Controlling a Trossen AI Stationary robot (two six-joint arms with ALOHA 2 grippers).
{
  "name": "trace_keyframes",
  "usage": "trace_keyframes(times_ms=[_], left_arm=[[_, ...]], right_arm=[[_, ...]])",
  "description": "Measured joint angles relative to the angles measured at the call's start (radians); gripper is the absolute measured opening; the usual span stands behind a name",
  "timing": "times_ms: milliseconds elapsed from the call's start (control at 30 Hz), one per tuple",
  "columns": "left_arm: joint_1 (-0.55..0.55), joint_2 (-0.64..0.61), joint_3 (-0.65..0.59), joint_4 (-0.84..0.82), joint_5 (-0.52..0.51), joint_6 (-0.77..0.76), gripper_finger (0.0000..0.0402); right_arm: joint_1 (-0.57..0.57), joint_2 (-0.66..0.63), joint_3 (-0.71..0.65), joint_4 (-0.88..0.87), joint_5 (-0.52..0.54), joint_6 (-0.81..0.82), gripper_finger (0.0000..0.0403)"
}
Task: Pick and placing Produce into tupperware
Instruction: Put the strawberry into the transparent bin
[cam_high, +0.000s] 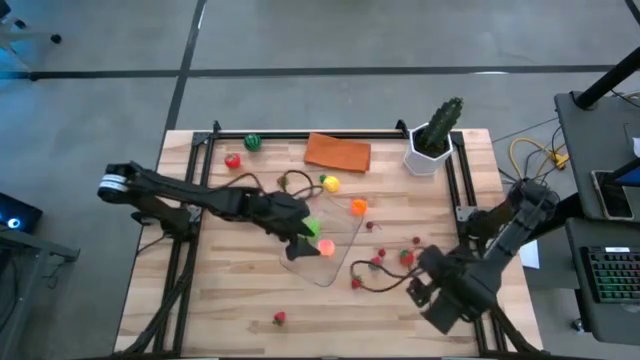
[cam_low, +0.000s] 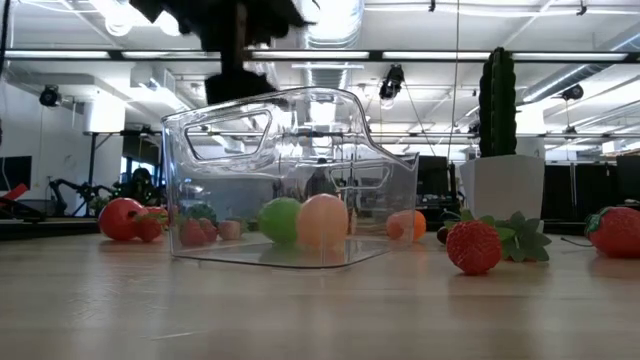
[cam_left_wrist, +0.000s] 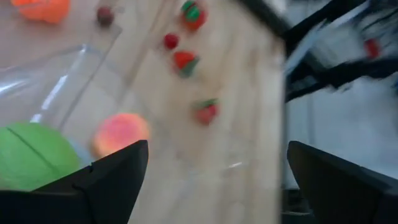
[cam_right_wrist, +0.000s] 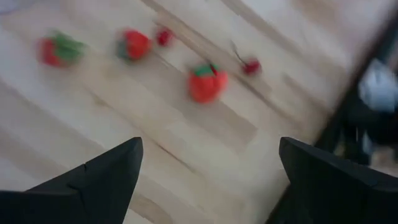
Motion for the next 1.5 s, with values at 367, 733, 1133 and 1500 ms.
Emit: trace_keyframes(times_ms=[367, 733, 1133, 1500], left_arm=[[-0.058, -0.229, -0.013, 0.000, -0.002, -0.117, 0.0370], [-0.059, -0.307, -0.035, -0.011, -0.005, -0.115, 0.0370], [-0.059, -0.311, -0.046, -0.012, -0.004, -0.080, 0.0370], [-0.059, -0.312, -0.046, -0.012, -0.003, -0.080, 0.0370]], right_arm=[[-0.056, -0.185, -0.421, 0.425, -0.085, 0.090, 0.0371], [-0.233, -0.258, -0.618, 0.674, -0.095, -0.280, 0.0370], [-0.373, -0.138, -0.629, 0.717, -0.162, -0.540, 0.0362], [-0.396, -0.111, -0.632, 0.792, -0.191, -0.605, 0.0286]])
